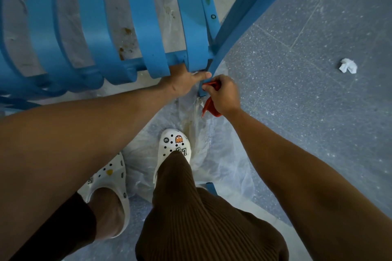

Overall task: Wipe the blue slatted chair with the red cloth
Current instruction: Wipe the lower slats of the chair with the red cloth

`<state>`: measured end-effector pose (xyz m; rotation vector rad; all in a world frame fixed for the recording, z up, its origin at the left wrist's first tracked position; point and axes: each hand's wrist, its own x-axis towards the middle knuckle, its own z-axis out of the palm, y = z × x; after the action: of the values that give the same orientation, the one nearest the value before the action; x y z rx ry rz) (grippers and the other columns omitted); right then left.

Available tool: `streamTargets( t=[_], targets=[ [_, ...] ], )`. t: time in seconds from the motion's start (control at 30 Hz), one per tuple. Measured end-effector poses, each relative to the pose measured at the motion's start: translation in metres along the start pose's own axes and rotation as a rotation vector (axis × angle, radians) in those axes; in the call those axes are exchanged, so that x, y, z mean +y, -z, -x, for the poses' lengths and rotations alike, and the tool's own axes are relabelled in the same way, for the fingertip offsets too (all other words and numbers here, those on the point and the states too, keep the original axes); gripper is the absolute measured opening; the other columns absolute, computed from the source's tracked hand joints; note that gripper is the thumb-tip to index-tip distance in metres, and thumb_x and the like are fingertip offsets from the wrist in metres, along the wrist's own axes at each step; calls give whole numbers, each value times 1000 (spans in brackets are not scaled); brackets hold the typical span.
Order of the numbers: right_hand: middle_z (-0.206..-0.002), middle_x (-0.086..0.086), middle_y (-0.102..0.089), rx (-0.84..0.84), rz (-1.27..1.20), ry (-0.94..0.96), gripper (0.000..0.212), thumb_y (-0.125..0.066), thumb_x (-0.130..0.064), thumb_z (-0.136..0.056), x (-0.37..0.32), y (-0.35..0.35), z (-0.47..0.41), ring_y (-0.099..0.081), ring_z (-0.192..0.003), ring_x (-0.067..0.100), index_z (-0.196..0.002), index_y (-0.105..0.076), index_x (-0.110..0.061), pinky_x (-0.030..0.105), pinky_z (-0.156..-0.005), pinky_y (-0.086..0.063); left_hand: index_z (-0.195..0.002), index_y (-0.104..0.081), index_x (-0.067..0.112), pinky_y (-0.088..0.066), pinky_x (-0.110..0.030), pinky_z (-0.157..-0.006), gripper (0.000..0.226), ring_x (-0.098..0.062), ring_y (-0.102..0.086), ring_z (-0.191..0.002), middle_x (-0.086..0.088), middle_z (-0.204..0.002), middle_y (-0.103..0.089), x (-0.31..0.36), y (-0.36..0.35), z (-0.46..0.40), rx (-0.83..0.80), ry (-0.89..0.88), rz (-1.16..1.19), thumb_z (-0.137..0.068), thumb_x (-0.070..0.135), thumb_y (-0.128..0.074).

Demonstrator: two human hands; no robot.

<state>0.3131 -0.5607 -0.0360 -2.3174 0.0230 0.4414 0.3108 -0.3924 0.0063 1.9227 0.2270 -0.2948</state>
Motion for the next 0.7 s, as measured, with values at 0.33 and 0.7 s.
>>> streamTargets(
  t=[0.33, 0.7],
  targets=[
    [-91, -6, -66, 82, -103, 80, 24, -76, -36, -87, -11, 18, 4, -62, -79, 5, -97, -63, -18, 14, -66, -47, -123, -71, 14, -47, -6, -89, 34, 0, -64, -102, 12, -111, -71, -2, -2, 1, -85, 82, -37, -93, 29, -72],
    [-96, 1, -67, -23, 49, -66, 27, -78, -32, -84, 0, -8, -4, -61, -83, 16, -100, -65, -15, 25, -67, -42, -119, -70, 2, -45, 0, -75, 29, -2, -63, -96, 1, -111, -71, 2, -2, 4, -51, 133, 10, -95, 18, -69]
  ],
)
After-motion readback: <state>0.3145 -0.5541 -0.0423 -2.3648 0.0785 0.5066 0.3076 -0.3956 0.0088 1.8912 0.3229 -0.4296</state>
